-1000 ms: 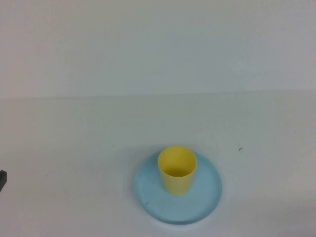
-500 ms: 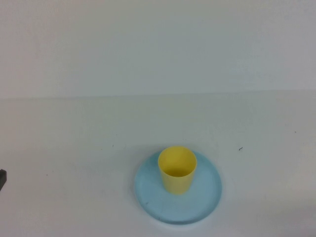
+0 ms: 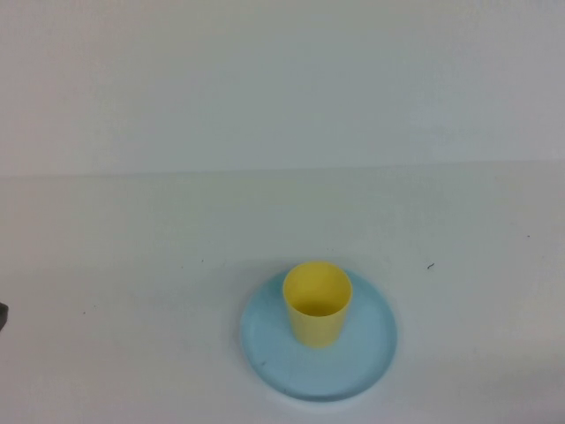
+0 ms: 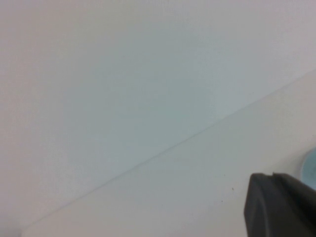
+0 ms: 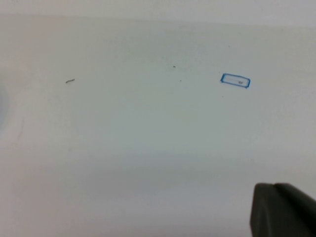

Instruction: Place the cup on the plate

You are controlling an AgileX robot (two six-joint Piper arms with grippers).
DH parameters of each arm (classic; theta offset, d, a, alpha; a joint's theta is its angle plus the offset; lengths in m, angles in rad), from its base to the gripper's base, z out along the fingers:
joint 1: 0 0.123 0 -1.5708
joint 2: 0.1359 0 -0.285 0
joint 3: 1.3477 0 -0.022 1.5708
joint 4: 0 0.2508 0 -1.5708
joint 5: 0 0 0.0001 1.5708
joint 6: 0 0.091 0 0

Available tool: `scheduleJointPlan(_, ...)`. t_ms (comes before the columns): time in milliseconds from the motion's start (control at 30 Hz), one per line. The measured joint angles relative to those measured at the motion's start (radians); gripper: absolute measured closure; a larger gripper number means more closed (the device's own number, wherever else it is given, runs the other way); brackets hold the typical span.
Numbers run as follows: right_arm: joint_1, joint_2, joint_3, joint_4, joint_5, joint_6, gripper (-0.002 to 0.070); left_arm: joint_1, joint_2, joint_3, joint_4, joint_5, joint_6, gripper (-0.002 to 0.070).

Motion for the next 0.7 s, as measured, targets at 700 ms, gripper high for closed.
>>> scheduleJointPlan(700, 0.000, 0.000, 0.000, 0.000, -0.004, 0.000, 0.0675, 0.256, -0.272, 0.384, -0.057, -0.115, -0.288, 0.0673)
